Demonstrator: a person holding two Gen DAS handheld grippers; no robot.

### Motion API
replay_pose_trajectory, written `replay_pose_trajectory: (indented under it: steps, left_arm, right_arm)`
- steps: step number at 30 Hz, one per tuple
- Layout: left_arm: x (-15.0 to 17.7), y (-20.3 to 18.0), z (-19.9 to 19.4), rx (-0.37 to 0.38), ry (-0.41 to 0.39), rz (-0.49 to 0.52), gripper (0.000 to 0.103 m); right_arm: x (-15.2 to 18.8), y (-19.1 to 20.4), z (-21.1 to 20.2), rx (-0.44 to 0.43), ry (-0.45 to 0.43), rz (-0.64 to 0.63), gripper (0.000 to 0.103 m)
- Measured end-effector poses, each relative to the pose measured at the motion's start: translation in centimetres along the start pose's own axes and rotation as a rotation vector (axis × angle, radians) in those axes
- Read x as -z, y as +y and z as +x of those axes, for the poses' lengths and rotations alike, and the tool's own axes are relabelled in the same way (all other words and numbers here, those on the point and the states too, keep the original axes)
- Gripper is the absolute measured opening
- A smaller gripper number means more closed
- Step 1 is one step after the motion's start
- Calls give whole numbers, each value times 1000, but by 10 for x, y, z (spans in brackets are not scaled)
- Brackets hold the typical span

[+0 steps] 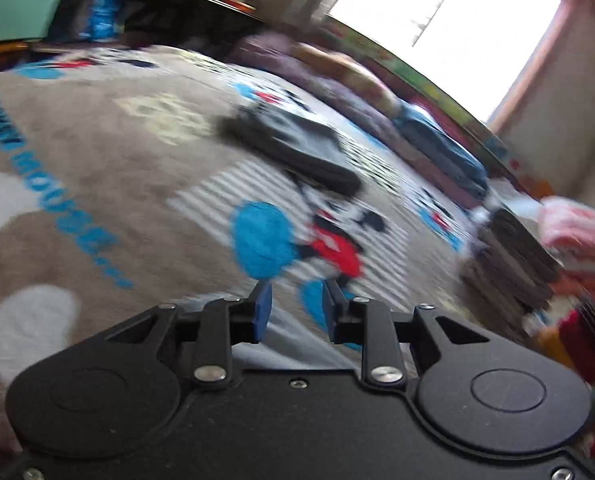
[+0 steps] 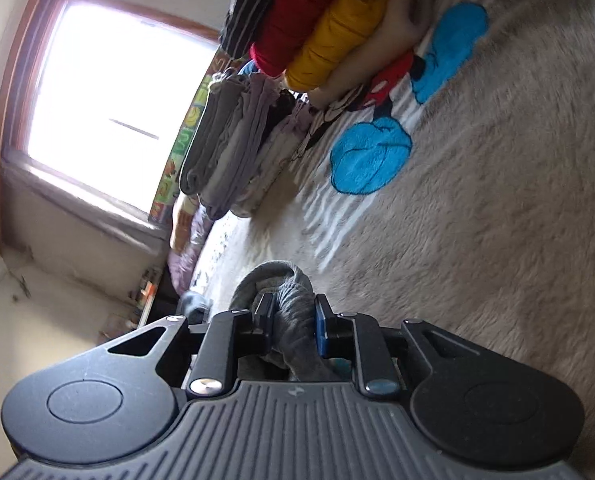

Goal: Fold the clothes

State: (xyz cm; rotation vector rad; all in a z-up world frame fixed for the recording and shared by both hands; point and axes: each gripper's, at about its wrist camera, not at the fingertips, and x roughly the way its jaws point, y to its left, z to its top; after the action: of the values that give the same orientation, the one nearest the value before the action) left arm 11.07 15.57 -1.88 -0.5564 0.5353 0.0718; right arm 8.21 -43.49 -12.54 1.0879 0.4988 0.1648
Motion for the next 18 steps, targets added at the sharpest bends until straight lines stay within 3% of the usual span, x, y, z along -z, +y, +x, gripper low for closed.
replay_pose_trajectory:
  steps: [4, 7, 10, 15, 18]
  left_arm:
    - [23, -51, 18, 145, 101, 131, 26]
    - [35, -86, 32, 236, 175, 251, 40]
    - [41, -126, 48, 315, 244, 401, 42]
    - [54, -181, 89, 334, 366, 634, 43]
    - [64, -197, 114, 328, 443, 716, 45]
  right_arm:
    - [-1, -9, 4, 0, 24, -14, 27]
    - [-4, -9, 5, 4, 39, -54, 27]
    - [-8, -7, 5, 6, 52, -103, 27]
    - [-15, -8, 7, 21, 58, -157, 27]
    - [-18, -12, 7, 19, 69, -157, 27]
